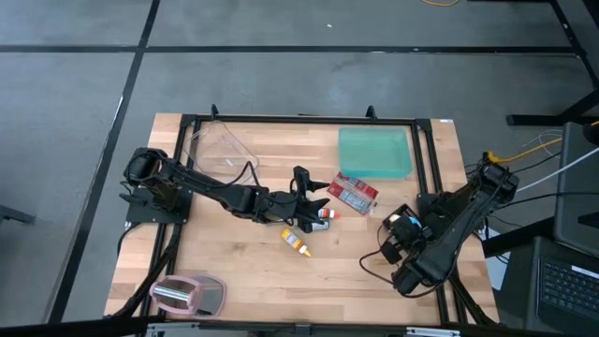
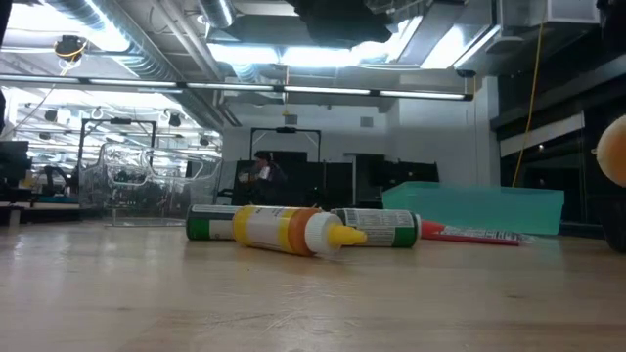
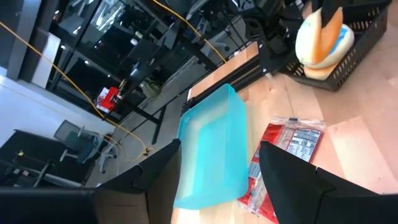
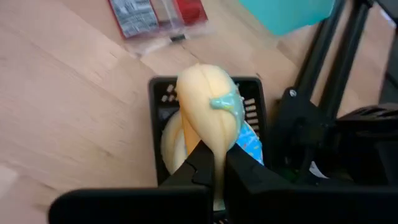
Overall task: Pick & Place Food Item
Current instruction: Put the light blue donut into the black bin
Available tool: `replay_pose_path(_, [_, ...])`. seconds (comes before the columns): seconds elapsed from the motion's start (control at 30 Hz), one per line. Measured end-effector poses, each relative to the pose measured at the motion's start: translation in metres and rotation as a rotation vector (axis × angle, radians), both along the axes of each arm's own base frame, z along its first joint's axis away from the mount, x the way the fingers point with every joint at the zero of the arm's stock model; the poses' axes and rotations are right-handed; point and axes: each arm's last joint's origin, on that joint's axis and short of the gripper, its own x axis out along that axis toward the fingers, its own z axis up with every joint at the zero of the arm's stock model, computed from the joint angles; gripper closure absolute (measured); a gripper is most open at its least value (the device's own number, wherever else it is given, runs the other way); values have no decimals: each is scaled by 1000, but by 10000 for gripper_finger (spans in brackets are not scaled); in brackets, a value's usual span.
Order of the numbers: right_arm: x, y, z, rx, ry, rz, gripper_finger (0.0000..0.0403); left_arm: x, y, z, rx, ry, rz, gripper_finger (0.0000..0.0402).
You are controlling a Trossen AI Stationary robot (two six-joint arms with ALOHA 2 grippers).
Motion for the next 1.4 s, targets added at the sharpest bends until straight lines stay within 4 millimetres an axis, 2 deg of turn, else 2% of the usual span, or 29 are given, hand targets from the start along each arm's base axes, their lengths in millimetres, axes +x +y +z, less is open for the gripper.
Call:
replay_pose_path(0.17, [-4, -5, 13, 40, -48, 6, 395, 0, 0, 0, -1, -4, -5, 192])
replay_pose_path(0.5, [-4, -7, 15, 42, -46, 32, 395, 0, 0, 0, -1, -5, -3, 196])
replay_pose_path(0.67, [0, -5, 23, 33, -111, 60, 395, 0, 0, 0, -1, -5, -3, 199])
replay_pose_path(0.87, [6, 10, 48, 19, -314, 179, 395, 0, 0, 0, -1, -5, -3, 197])
replay_pose_path(1.03, [9, 37, 75, 68, -521, 398, 395, 0, 0, 0, -1, -5, -4, 200])
replay_pose_path(1.13, [12, 49, 90, 92, -605, 472, 395, 0, 0, 0, -1, -5, -4, 203])
replay_pose_path(1.23, [13, 49, 93, 104, -500, 453, 395, 0, 0, 0, -1, -5, -4, 203])
replay_pose_path(1.33, [13, 47, 83, 82, -303, 368, 396, 0, 0, 0, -1, -5, -4, 203])
replay_pose_path(1.4, [19, 48, 77, 105, -233, 387, 396, 0, 0, 0, -1, -5, -4, 203])
